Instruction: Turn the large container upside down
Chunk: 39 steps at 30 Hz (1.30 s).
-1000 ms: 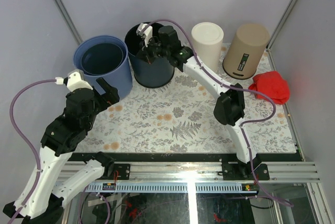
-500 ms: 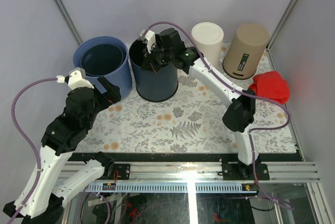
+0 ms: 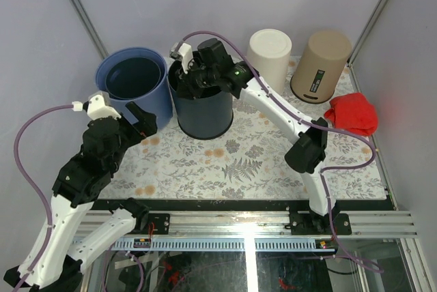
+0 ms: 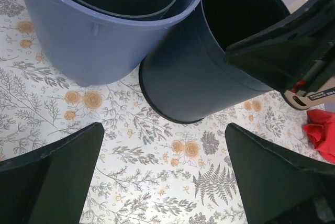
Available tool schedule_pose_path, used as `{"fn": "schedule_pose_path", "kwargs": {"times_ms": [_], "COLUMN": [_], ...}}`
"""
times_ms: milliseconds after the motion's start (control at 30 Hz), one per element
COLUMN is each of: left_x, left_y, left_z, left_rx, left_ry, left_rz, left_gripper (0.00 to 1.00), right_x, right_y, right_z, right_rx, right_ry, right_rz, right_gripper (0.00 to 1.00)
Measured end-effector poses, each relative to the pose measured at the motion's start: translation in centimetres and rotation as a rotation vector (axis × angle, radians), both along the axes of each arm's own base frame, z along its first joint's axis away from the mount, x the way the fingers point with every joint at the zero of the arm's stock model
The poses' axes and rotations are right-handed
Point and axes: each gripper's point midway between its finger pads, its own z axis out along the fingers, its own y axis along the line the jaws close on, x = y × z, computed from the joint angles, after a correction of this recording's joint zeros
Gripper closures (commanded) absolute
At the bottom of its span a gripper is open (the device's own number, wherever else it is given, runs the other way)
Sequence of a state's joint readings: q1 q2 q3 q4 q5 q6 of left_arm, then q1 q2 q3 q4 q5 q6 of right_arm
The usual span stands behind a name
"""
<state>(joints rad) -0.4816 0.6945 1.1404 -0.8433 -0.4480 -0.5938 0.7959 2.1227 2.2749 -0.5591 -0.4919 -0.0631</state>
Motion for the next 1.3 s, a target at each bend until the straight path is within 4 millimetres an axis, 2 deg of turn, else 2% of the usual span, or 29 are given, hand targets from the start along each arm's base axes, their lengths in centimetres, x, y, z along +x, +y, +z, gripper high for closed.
{"fn": "schedule_pose_path", "kwargs": {"times_ms": [333,400,467,600,667,1000,1300], "left_x": [-1.0,-1.1,-1.2,-1.3,-1.3,-1.3,-1.4], "left_y": [0.7,0.8,0.9,0.9,0.9,0.9,0.9], "left_z": [0.5,0.4,0.4,0.4,0.4,0.4,0.5], "left_rx": [-0.009,-0.008,-0.007,-0.006,-0.007,-0.007,-0.009], "left_ry": [-0.024,-0.022,-0.023,-0.021,-0.021,-0.021,-0.024], "left_rz": [0.008,0.009,0.011,0.012,0.012,0.012,0.012], "left_gripper": [0.0,0.0,0.0,0.0,0.0,0.0,0.0], "right_x": [-0.6,-0.7,-0.6,-0.5,-0.4,-0.8,-0.6], "right_y": [1.7,1.8,1.8,1.8,1.8,2.1,1.8], "right_z": [-1.8,-1.9,-2.0,-2.1,-2.2,-2.6,-1.7], "right_rx": [-0.006,-0.007,-0.01,-0.015,-0.019,-0.007,0.016], "right_ry": [0.029,0.029,0.027,0.024,0.023,0.057,0.11], "right_rz": [0.038,0.041,0.041,0.036,0.03,0.029,-0.012], "right_gripper": [0.73,0.8,0.82,0.96,1.0,1.0,1.0]}}
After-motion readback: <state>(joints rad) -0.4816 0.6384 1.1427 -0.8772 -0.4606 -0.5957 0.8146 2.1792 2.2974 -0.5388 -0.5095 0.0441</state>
